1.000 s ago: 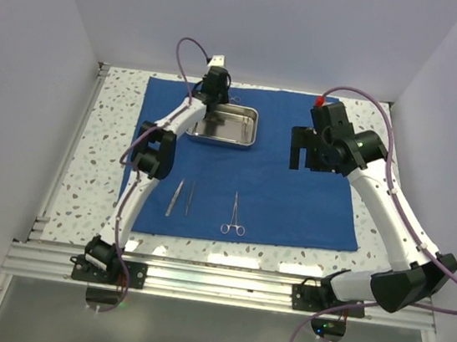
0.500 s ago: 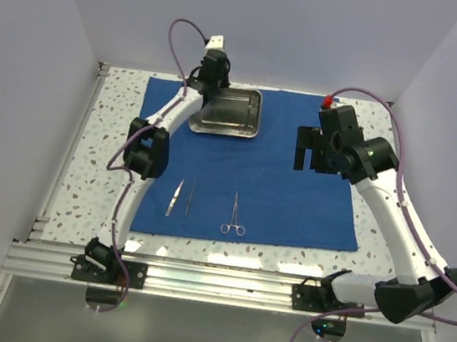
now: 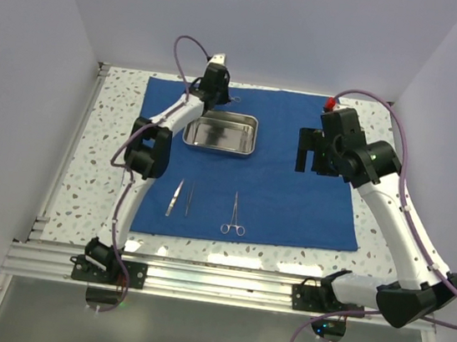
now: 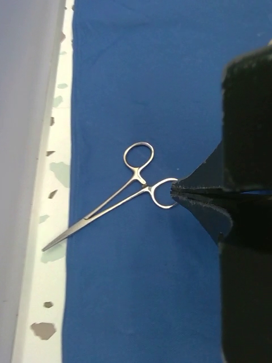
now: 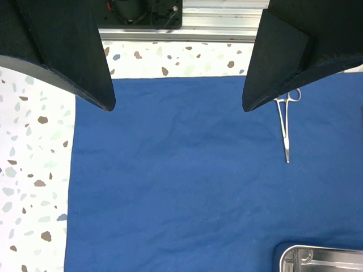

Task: Open and lay out the surgical kit
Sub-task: Adjust the container in the surgical kit, then pick up the medical item from the container.

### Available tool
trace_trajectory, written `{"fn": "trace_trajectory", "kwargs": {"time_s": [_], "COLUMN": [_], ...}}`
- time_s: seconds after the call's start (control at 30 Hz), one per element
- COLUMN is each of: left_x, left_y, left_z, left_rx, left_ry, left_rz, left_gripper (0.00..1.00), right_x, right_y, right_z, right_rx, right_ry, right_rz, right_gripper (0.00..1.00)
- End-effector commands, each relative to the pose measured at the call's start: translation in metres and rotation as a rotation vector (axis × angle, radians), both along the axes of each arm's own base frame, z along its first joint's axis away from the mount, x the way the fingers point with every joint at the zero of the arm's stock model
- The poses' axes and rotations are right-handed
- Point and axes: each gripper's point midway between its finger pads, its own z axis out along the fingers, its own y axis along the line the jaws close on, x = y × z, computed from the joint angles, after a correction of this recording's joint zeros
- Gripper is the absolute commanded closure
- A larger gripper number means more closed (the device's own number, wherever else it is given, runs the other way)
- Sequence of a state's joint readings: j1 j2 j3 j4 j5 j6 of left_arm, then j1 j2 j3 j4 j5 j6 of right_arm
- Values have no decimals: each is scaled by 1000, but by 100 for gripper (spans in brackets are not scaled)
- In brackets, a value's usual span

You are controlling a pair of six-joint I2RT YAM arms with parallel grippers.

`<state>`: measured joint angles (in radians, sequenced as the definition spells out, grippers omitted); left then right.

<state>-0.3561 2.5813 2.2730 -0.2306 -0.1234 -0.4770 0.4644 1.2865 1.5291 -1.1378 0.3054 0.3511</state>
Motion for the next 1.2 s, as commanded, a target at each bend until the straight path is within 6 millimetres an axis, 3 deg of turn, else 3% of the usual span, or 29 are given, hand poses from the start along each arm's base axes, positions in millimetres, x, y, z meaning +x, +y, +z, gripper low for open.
{"fn": "trace_trajectory", "kwargs": {"time_s": [0.0,0.07,0.17,0.2,0.27,0.3,0.37,0.4,0.5,0.6,0.73,0.8,0.97,1.17], "left_x": [-10,-18,-24,-25,-22,-22,-19,-18,-20,-27,-47,-62,-104,-138], "left_y": [-10,-12,-11,-10,-12,-10,-10,-8,-2,4,9,13,38,61], "left_z": [-15,-24,-13,-8,12,30,55,77,112,135,140,135,96,66], "left_rx": [-9,10,13,12,5,7,20,19,49,82,133,173,318,382], "left_ry": [46,73,64,56,8,-26,-83,-121,-185,-208,-167,-128,28,140], "left_rz": [-32,-41,-44,-42,-50,-47,-57,-55,-52,-61,-108,-110,-88,-58], "left_gripper": [100,100,100,93,71,52,38,25,9,10,21,27,39,42], "right_x": [-4,-4,-4,-4,-4,-4,-3,-3,-1,1,3,4,3,-3], "right_y": [-6,-6,-6,-5,-6,-6,-5,-5,-2,1,3,4,8,8], "right_z": [7,7,8,7,6,4,4,4,3,1,1,0,-2,-5], "right_rx": [4,6,13,14,13,13,15,17,32,46,57,59,75,92], "right_ry": [-29,-30,-38,-38,-35,-35,-38,-41,-47,-50,-59,-63,-64,-59], "right_rz": [-24,-27,-31,-31,-33,-33,-34,-32,-31,-30,-28,-23,-7,-1], "right_gripper": [1,1,1,1,1,1,1,1,1,1,1,1,1,1]}}
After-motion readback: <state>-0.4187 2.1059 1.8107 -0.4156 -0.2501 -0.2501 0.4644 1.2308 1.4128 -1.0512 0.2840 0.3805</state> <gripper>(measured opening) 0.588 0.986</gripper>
